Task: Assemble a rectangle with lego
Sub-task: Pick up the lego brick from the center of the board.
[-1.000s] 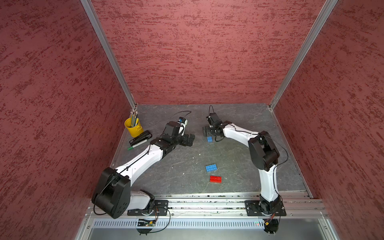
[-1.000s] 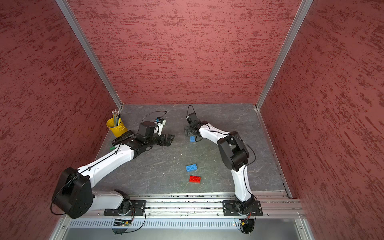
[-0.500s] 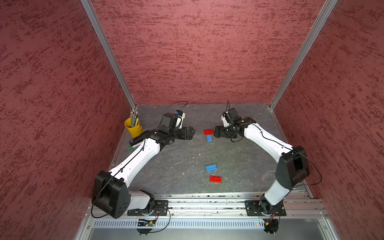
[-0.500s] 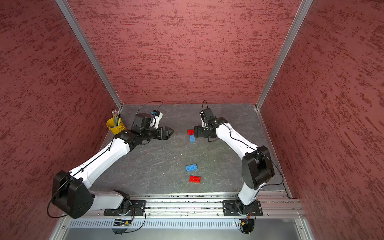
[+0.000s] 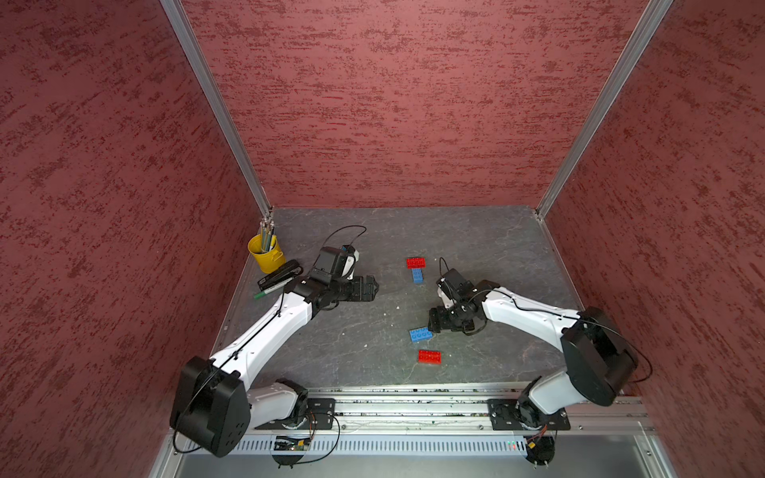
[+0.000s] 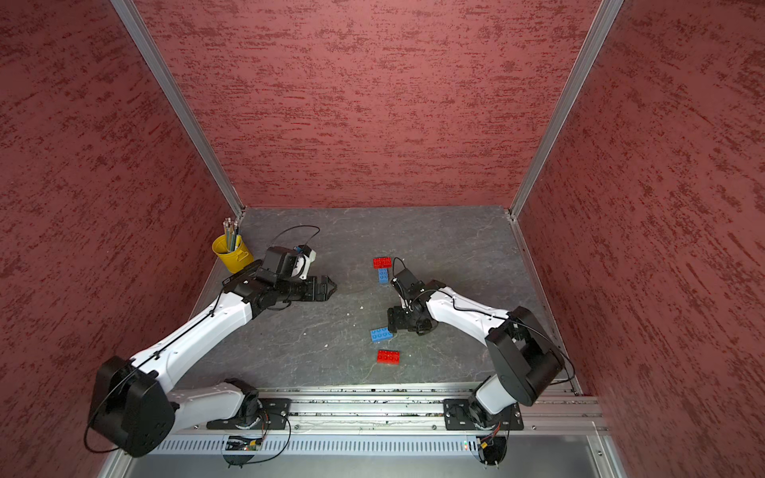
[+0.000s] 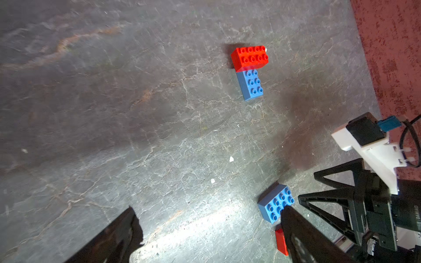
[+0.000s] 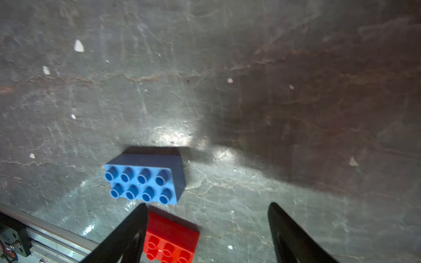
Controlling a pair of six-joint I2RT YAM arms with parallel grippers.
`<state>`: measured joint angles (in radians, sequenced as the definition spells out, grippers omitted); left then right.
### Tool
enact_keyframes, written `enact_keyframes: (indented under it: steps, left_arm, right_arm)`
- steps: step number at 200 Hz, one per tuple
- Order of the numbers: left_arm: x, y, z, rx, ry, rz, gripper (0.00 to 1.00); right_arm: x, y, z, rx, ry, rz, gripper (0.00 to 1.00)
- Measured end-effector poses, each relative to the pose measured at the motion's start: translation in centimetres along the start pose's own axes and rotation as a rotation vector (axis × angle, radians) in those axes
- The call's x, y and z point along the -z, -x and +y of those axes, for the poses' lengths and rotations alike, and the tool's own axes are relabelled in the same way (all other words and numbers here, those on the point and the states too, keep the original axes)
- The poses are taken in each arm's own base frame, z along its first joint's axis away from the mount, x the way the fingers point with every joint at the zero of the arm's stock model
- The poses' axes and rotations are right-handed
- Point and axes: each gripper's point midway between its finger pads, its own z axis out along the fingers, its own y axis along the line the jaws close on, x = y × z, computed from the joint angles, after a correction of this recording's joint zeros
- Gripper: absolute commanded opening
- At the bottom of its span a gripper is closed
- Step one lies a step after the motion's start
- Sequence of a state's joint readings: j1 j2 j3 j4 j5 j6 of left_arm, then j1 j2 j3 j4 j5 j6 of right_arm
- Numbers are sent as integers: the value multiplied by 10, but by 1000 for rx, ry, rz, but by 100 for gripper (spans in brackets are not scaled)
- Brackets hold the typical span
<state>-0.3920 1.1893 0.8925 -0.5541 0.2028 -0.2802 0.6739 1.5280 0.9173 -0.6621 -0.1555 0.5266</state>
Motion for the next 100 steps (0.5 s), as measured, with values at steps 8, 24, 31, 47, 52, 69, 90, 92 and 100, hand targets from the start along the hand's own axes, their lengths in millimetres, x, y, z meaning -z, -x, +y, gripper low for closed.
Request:
enact_keyframes:
  steps: [8,24,31,47,52,69,90,92,100]
  left_arm:
    - [6,2,1,4,0,-19,100]
    - [13,1,4,26,2,-44,100]
    - [15,-1,6,37,4,-48,100]
    - [16,-13,13,74,19,-47,100]
    - [16,-17,15,83,23,-44,100]
    - [20,-28,21,117,33,-47,100]
    - [30,-32,23,134,29,-87,100]
    - [31,-32,23,135,29,-92,100]
    - [35,-33,23,136,25,-110,100]
  right_arm:
    - [0,1,6,8,6,-17,81]
    - [-1,0,13,22,-1,-36,80]
    - [-2,-3,16,31,-8,-38,80]
    - [-3,-9,19,41,-42,-48,77]
    - [-3,-11,19,40,-60,-52,76]
    - [0,-20,20,23,-106,-67,74]
    - [10,-33,25,-18,-118,-109,74]
    - [11,-35,26,-23,-118,-111,74]
    - [12,-43,30,-31,-114,-114,74]
